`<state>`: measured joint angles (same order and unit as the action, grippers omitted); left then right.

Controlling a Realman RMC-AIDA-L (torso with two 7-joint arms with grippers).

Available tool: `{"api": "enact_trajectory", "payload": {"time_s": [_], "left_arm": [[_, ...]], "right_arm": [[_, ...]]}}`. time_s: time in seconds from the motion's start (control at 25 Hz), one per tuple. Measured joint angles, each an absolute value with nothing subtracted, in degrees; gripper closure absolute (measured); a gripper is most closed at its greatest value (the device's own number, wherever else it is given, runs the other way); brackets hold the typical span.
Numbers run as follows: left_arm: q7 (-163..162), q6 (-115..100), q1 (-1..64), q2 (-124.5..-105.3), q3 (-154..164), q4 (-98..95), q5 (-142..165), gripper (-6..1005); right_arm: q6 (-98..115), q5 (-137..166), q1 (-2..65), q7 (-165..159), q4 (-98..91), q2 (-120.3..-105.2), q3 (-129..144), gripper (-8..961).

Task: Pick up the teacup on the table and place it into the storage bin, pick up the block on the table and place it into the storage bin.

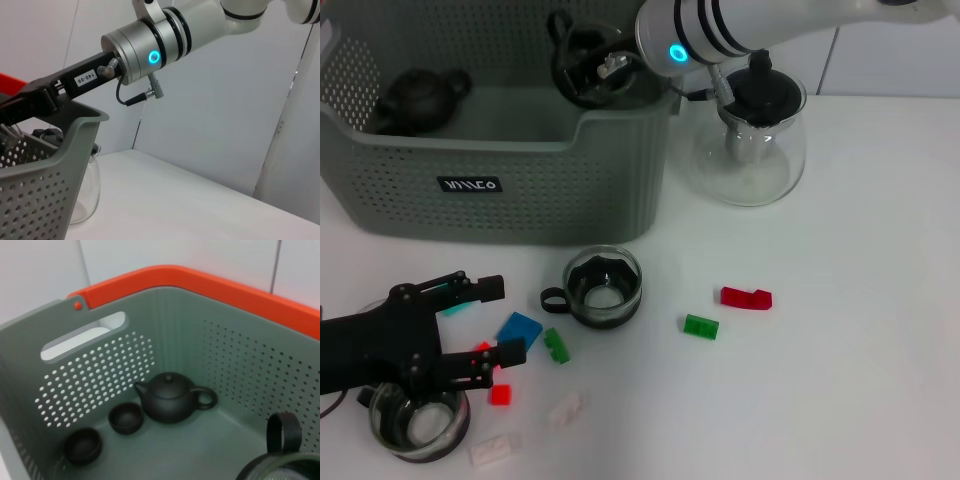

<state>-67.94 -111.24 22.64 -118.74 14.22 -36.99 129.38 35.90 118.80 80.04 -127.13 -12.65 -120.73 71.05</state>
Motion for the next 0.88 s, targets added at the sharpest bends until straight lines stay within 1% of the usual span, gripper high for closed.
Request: {"api": "enact_trajectory", "payload": {"time_s": [0.24,0.44,0.52,0.6,0.68,0.8,0.88], "left_arm": [[-67.94,-111.22,22.76,-118.74,13.98,-36.92,129.34,125],[-67.94,-111.23,22.81,-118.74,13.96,-36.90,129.30,125],[-67.91,-111.22,22.70,-118.74,13.91,-36.91,129.28,125],[-67.89,-111.22,22.62,-118.73,13.87,-36.95,129.28,125],[-67.87,-111.24,22.59,-118.73,13.88,-36.96,129.24,125],[-67.63,-111.19,22.53,-118.84,13.89,-36.91,129.20,125],[-67.49,-110.93,22.60,-119.09,13.87,-36.87,129.19,125]], "right_arm": [[35.57,118.91,80.02,-127.76,-13.04,-120.52,70.89,773],[36.00,118.73,79.40,-128.01,-14.17,-120.40,70.50,665],[37.39,118.60,78.02,-128.31,-17.42,-120.36,69.70,622],[40.46,117.63,74.53,-128.29,-24.66,-120.36,68.08,579],[44.13,113.91,69.68,-126.91,-33.81,-120.33,66.74,536],[51.07,101.38,61.23,-118.99,-44.19,-120.25,66.17,421],[58.28,88.85,54.29,-108.43,-48.08,-120.03,65.67,420]]}}
